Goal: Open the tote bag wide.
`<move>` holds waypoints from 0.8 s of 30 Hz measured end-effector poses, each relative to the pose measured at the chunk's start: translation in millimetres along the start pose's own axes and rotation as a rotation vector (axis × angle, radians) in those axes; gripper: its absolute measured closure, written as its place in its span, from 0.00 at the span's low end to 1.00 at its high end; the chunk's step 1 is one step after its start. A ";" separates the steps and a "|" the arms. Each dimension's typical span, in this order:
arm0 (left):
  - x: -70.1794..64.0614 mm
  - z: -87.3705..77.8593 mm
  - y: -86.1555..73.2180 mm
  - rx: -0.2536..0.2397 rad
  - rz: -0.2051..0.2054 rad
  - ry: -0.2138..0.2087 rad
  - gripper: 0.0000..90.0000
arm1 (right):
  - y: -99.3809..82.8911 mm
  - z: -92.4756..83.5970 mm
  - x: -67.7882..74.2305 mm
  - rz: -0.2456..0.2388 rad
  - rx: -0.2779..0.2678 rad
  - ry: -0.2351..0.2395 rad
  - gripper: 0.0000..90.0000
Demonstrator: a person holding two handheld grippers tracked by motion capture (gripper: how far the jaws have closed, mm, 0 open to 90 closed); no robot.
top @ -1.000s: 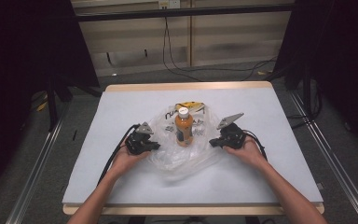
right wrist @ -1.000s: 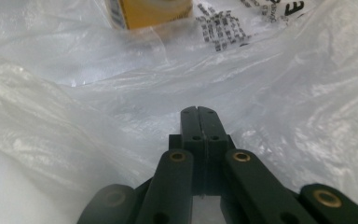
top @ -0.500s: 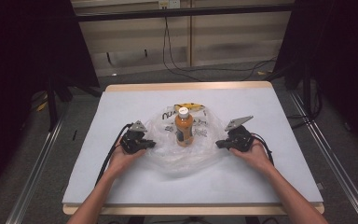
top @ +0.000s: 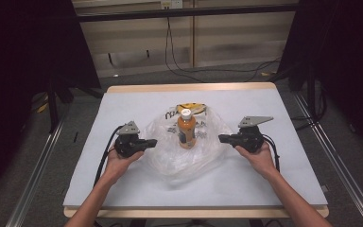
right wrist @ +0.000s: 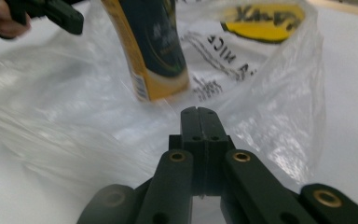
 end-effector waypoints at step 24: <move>-14.9 -62.2 -18.8 -0.161 -0.086 0.180 0.10 | -24.6 -68.1 37.5 0.013 -0.164 -0.159 0.10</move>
Point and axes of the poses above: each handheld gripper's, and its own axes: z roughly forward along the jaws, y roughly out of its top, x roughly to its left, the point moved 6 cm from there along z, roughly forward along the jaws, and after that the axes turned 15 degrees about y, right-handed, at the moved point
